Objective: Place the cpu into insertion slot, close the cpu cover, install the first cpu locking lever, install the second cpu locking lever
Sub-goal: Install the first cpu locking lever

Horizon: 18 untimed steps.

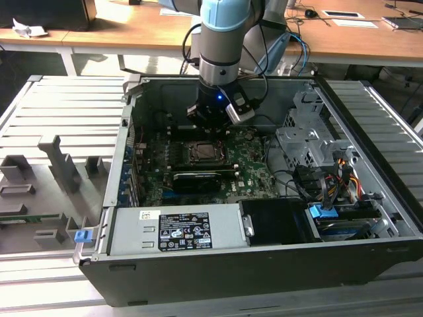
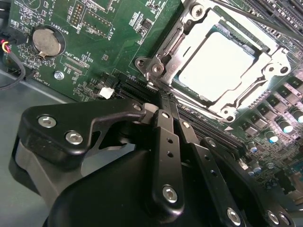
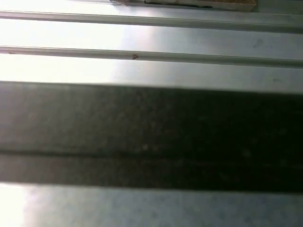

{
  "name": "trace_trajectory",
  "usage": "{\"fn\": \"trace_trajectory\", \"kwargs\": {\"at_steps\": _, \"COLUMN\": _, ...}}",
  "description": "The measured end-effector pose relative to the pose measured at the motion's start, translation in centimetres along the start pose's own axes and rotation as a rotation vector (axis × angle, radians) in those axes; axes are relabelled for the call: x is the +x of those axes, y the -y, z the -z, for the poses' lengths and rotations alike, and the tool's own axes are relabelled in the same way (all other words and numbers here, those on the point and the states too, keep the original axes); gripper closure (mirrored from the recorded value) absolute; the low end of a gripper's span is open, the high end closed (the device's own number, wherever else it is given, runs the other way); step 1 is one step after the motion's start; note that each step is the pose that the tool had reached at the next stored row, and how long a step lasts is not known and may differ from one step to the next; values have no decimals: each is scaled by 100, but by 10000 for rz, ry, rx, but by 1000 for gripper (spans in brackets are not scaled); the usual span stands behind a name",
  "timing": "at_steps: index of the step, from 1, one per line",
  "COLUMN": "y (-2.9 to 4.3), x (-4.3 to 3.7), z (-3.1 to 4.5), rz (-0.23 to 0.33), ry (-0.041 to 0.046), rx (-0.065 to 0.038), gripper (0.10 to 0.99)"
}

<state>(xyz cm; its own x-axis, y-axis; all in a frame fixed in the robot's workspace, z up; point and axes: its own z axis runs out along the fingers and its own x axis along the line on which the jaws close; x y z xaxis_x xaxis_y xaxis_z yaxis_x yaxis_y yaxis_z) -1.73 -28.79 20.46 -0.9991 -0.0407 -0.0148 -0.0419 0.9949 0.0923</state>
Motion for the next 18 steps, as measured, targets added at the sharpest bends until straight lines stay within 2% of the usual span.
{"fn": "trace_trajectory", "kwargs": {"at_steps": 6, "y": 0, "x": 0, "z": 1, "rz": -1, "ry": -2, "rx": 2, "gripper": 980}}
{"fn": "trace_trajectory", "kwargs": {"at_steps": 18, "y": 1, "x": -1, "z": -7, "rz": 1, "ry": -8, "rx": 155, "gripper": 980}}
